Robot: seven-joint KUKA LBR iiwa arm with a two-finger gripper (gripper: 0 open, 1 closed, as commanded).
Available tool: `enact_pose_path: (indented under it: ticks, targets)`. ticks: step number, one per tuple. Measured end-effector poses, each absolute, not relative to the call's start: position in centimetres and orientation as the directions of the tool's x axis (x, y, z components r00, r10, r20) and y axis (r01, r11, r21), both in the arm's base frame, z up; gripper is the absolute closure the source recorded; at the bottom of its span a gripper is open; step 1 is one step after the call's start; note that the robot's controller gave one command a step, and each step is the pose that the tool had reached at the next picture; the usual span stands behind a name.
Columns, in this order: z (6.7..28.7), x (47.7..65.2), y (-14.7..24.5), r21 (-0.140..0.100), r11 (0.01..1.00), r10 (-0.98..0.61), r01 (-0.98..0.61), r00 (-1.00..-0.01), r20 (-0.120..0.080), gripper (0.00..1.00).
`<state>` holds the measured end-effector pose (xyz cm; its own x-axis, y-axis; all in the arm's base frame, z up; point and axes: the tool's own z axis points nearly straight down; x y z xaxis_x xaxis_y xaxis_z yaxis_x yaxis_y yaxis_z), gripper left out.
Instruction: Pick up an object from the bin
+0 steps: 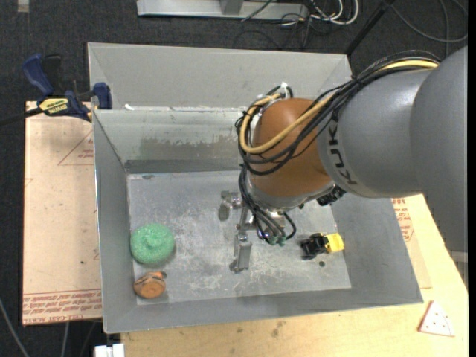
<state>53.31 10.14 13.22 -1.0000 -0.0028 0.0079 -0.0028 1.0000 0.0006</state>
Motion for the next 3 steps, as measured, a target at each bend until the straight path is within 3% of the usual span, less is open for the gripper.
enact_pose_path:
  ticks: [1,2,3]
  targets:
    - [13.6,53.5,10.1,0.001,1.000,-0.001,-0.001,-1.000,0.000,0.00]
    - [14.5,51.1,14.1,-0.001,1.000,-0.019,-0.019,-1.000,0.001,0.00]
    - [11.2,54.1,17.7,0.004,0.997,-0.081,-0.081,-0.997,-0.008,0.00]
